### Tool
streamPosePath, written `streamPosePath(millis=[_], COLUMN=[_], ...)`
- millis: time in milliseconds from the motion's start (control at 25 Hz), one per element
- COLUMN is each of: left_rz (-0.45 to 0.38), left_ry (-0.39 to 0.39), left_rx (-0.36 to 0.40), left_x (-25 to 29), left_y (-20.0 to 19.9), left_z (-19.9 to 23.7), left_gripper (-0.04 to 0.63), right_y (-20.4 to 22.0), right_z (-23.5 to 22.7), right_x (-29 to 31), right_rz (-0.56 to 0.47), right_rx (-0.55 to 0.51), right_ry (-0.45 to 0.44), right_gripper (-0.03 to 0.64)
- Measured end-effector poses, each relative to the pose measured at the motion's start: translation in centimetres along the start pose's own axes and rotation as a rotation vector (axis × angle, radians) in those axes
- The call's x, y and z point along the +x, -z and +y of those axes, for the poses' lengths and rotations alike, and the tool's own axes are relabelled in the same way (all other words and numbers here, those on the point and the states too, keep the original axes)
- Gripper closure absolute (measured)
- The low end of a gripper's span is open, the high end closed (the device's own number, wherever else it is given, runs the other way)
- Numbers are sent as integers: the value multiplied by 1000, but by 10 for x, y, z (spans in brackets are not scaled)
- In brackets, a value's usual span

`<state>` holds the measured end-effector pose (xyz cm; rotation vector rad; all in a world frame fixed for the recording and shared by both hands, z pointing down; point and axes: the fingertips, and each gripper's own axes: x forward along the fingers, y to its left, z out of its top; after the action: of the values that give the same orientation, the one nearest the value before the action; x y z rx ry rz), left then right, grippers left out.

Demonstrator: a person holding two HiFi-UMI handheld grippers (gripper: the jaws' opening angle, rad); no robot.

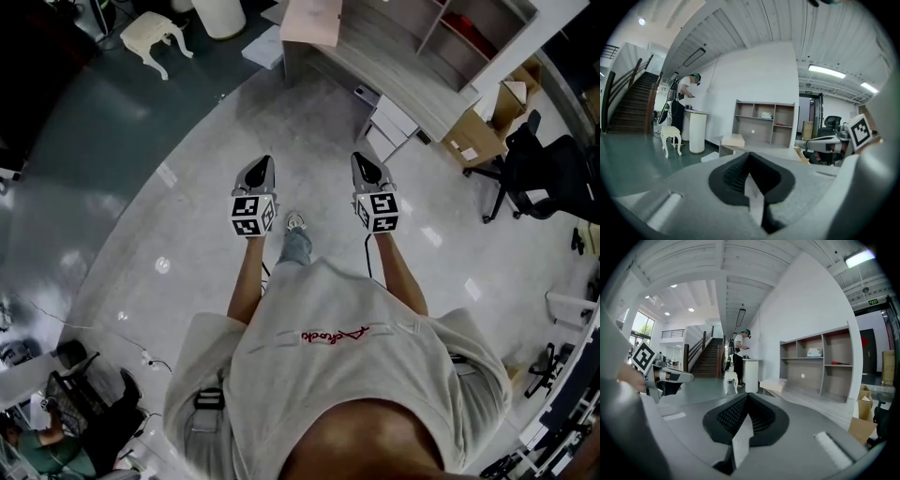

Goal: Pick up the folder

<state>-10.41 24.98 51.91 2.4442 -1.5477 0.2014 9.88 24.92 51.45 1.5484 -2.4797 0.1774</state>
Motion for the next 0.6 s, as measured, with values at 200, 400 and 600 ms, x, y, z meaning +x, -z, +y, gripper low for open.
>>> streamPosePath(millis=[200,400,600], left_rz=[-3,-10,-9], left_ry=[17,28,43], left_rx=[-6,-2,9], left_x=[36,67,97], left_y=[-19,-36,-51], left_z=[29,58,84], left_gripper=[595,595,595], right_y=[-18,-34,-46], right_z=[-10,-14,-19], right_x=[44,85,125], right_rz=[3,4,6], right_rx=[0,-4,-5], right_ry=[18,23,29], right_gripper=[611,611,611])
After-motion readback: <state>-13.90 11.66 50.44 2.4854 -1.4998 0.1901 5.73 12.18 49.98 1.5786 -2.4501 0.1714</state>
